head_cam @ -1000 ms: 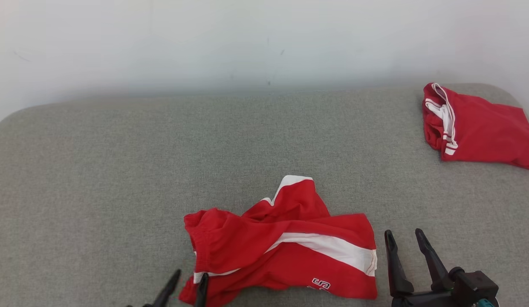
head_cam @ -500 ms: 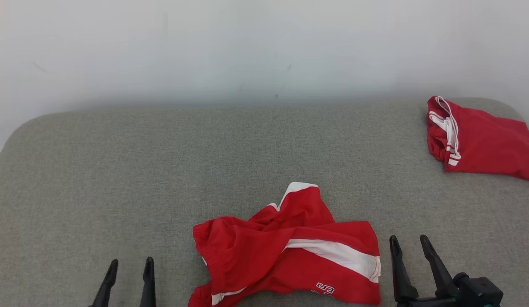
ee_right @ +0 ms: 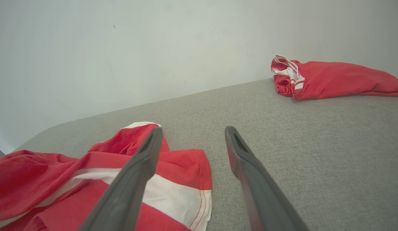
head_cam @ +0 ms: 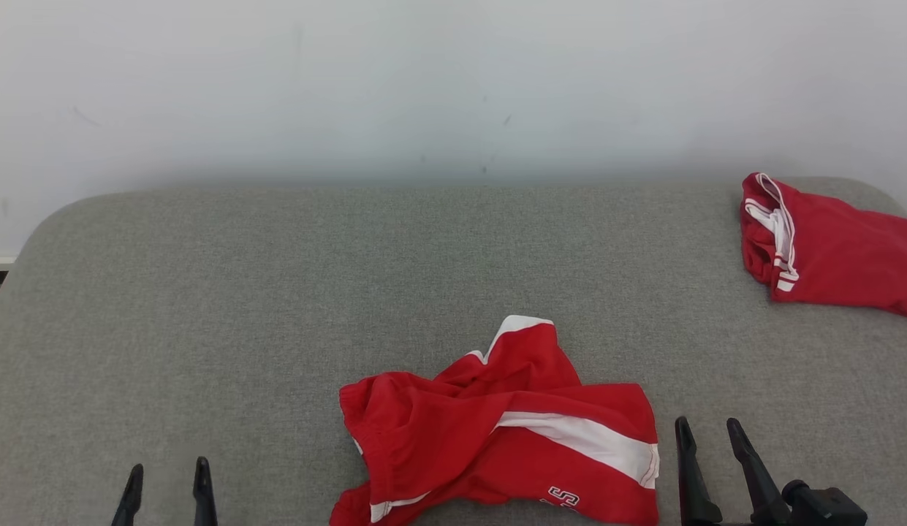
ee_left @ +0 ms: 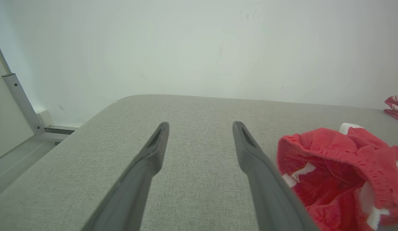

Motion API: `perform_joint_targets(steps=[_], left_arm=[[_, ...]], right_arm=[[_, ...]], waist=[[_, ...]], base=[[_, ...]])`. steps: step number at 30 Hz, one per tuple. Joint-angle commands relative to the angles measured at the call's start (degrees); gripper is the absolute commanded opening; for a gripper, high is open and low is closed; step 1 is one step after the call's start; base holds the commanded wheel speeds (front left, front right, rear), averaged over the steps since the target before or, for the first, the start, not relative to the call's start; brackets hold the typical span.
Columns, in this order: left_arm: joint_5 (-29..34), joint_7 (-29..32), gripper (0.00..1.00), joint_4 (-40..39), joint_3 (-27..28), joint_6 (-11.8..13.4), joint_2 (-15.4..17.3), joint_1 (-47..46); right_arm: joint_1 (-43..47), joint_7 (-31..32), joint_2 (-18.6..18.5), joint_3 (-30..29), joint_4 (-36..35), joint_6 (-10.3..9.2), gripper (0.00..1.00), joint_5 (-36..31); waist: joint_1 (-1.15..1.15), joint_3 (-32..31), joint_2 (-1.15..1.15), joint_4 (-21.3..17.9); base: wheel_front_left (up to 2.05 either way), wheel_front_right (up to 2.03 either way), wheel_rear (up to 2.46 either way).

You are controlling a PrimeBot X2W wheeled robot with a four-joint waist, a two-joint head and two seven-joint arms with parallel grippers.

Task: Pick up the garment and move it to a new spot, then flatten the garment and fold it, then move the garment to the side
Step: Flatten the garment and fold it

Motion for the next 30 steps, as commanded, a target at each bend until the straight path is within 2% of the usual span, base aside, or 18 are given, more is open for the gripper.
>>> perform_joint_targets(steps=[1, 14, 22, 30], left_arm=[[0.8, -0.2, 1.00, 0.1, 0.0, -0.4, -0.3, 1.0], [2.0, -0.2, 1.00, -0.2, -2.4, -0.7, -0.6, 0.9], [-0.9, -0.2, 1.00, 0.3, -16.7, -0.8, 2.1, 0.2], [-3.2, -0.2, 1.00, 5.7, -23.7, -0.8, 3.9, -1.4]], right_arm=[[0.7, -0.2, 0.3, -0.1, 0.2, -0.16, 1.00, 0.0], [0.7, -0.2, 0.4, -1.3, 2.7, -0.16, 1.00, -1.1], [-2.0, -0.2, -0.1, -1.9, 7.9, -0.16, 1.00, -2.4], [-6.3, -0.1, -0.1, -0.3, 15.3, -0.16, 1.00, -2.3]], waist=[[0.00, -0.1, 0.00, 0.0], [0.00, -0.2, 0.00, 0.1], [0.00, 1.0, 0.00, 0.2], [0.00, 2.8, 0.00, -0.4]], base=[[0.00, 0.00, 0.00], [0.00, 0.00, 0.00], [0.00, 0.00, 0.00], [0.00, 0.00, 0.00]])
